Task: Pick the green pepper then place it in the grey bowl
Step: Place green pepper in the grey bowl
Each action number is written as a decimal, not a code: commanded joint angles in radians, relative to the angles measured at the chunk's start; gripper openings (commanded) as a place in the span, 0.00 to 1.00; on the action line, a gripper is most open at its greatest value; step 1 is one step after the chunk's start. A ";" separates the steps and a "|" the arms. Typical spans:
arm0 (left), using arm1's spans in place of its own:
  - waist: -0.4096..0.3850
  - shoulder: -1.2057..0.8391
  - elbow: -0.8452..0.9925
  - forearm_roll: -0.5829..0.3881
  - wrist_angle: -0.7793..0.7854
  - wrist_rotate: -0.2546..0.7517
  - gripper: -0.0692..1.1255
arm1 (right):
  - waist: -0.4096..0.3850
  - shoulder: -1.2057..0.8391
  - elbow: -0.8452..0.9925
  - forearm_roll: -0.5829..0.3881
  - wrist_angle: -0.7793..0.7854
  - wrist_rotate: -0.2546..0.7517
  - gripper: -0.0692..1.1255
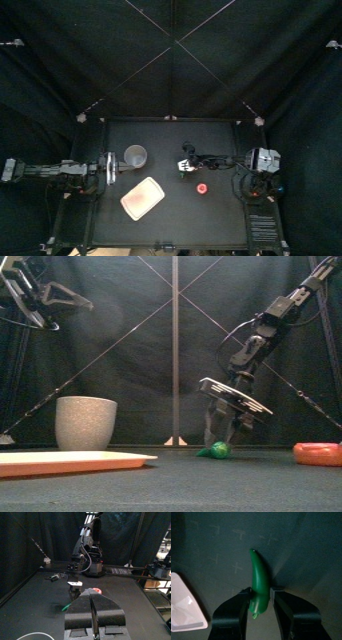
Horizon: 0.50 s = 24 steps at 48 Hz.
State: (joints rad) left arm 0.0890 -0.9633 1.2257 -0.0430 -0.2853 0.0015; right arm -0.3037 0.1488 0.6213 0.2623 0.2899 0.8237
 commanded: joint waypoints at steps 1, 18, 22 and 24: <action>0.002 0.003 -0.015 0.000 -0.011 0.002 0.16 | 0.008 -0.029 -0.029 -0.017 -0.003 -0.002 0.61; 0.003 0.003 -0.011 -0.002 -0.011 0.002 0.16 | 0.077 -0.094 -0.181 -0.152 -0.018 -0.005 0.61; 0.002 0.003 -0.011 0.000 -0.011 0.003 0.16 | 0.089 -0.089 -0.252 -0.190 -0.044 -0.014 0.61; 0.003 0.003 -0.012 0.002 -0.011 0.003 0.16 | 0.097 -0.077 -0.301 -0.218 -0.071 -0.015 0.61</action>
State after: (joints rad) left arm 0.0905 -0.9633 1.2272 -0.0445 -0.2869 0.0031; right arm -0.2148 0.0982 0.4157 0.0813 0.2608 0.8099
